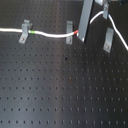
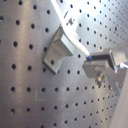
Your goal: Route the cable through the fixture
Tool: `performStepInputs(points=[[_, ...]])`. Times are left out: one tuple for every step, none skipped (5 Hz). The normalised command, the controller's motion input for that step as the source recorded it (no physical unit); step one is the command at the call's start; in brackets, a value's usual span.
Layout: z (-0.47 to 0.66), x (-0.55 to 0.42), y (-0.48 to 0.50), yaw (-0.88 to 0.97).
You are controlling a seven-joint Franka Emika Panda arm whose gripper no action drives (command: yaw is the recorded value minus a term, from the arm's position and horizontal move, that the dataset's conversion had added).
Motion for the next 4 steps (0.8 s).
performStepInputs(points=[[0.55,-0.294,0.253,0.00],[0.61,-0.289,0.292,-0.05],[0.34,-0.055,0.323,-0.03],[0.51,0.008,0.148,-0.09]])
